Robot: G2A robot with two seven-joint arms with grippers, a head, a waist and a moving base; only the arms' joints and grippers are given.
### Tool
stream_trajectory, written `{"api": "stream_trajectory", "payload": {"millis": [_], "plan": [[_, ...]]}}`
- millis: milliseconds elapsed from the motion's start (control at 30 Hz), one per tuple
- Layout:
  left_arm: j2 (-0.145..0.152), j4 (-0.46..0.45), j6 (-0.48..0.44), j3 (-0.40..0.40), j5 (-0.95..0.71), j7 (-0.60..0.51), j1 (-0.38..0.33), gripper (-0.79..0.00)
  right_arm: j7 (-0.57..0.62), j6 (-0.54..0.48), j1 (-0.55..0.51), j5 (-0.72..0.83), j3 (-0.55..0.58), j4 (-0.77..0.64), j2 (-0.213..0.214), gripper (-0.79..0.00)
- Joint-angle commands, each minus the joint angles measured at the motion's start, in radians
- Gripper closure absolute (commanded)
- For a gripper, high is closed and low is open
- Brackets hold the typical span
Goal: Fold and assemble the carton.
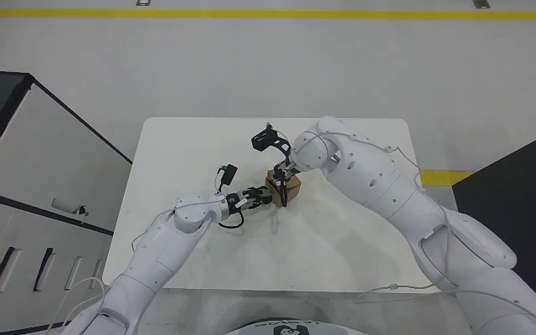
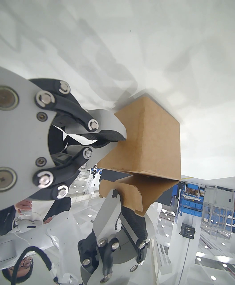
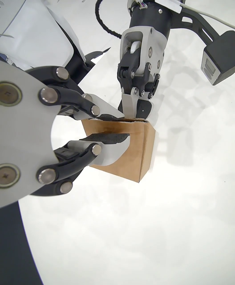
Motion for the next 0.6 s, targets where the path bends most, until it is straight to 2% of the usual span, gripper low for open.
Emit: {"api": "stream_trajectory", "payload": {"millis": [0, 200, 433, 567], "plan": [[0.0, 0.0, 0.0, 0.0, 0.0, 0.0, 0.0, 0.0, 0.001, -0.003, 0.002, -0.005, -0.005, 0.006, -0.004, -0.123], [0.0, 0.0, 0.0, 0.0, 0.0, 0.0, 0.0, 0.0, -0.001, -0.002, 0.006, -0.017, -0.013, 0.024, -0.017, -0.129], [0.0, 0.0, 0.0, 0.0, 0.0, 0.0, 0.0, 0.0, -0.007, -0.003, 0.012, -0.037, -0.018, 0.039, -0.03, -0.095], [0.0, 0.0, 0.0, 0.0, 0.0, 0.0, 0.0, 0.0, -0.005, -0.002, 0.015, -0.054, -0.018, 0.039, -0.034, -0.16]]}}
